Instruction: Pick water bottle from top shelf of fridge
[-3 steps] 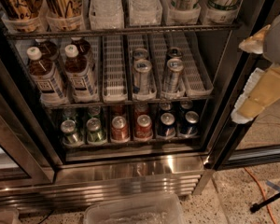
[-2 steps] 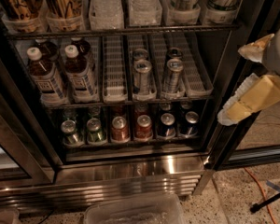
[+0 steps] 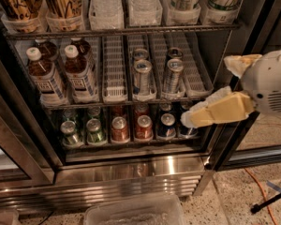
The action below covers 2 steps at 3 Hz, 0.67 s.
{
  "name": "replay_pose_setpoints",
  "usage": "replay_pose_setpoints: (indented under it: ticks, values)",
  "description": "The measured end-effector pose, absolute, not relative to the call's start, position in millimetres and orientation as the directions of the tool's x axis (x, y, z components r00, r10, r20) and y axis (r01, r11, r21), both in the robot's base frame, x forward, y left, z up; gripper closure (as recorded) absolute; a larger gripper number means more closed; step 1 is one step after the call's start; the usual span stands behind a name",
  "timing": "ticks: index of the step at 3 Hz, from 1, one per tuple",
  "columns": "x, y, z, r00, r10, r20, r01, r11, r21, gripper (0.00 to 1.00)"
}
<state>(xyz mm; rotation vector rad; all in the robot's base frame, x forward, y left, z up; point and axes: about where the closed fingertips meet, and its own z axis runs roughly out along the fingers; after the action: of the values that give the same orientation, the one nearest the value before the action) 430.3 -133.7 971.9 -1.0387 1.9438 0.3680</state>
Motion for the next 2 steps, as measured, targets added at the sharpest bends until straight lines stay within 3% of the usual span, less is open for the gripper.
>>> replay_pose_setpoints:
  ticks: [2]
  values:
    - [447.5,-121.8,1019.0,-0.085,-0.419,-0.904,-0.668,0.697,-0.261,0.0]
